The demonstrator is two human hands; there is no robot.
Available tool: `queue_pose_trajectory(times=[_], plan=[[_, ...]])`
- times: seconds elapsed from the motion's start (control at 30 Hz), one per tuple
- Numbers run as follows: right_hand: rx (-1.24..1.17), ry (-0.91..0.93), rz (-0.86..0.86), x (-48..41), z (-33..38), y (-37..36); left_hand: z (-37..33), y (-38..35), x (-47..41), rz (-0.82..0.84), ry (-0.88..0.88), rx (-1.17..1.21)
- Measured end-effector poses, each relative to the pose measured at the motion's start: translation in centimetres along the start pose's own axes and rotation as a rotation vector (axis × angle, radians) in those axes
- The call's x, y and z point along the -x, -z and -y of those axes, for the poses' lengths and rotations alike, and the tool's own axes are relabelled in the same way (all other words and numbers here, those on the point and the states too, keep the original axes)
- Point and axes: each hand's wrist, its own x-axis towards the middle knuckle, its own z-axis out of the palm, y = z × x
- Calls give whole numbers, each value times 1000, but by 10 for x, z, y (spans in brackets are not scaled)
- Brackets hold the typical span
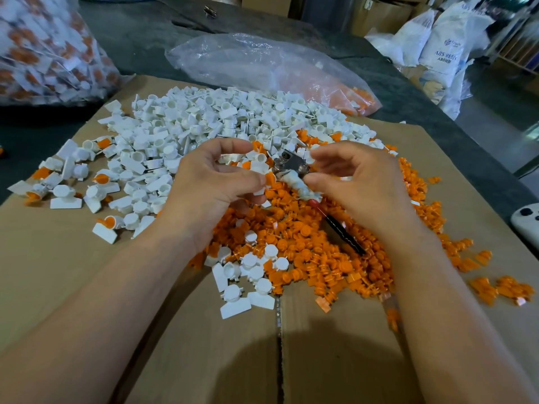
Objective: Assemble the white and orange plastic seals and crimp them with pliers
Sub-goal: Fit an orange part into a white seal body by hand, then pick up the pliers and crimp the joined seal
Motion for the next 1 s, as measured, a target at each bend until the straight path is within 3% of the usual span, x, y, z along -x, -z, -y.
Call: queue_pose_trajectory(times=[0.1, 0.2, 0.33, 0.47, 0.63, 1.0], plan=[[224, -155, 51, -7, -15, 22, 0, 0, 0, -3, -1, 6], [370, -258, 219, -7, -24, 30, -1, 1, 0, -7, 1, 15], [576, -298, 437, -6, -21, 24, -2, 2, 0, -3, 0, 24], [671, -291, 519, -6, -19, 13, -2, 2, 0, 1, 2, 27], [683, -274, 485, -6, -22, 7, -1, 2, 0, 6, 0, 24], [621, -215, 223, -6, -17, 5, 1, 4, -1, -3, -10, 45]])
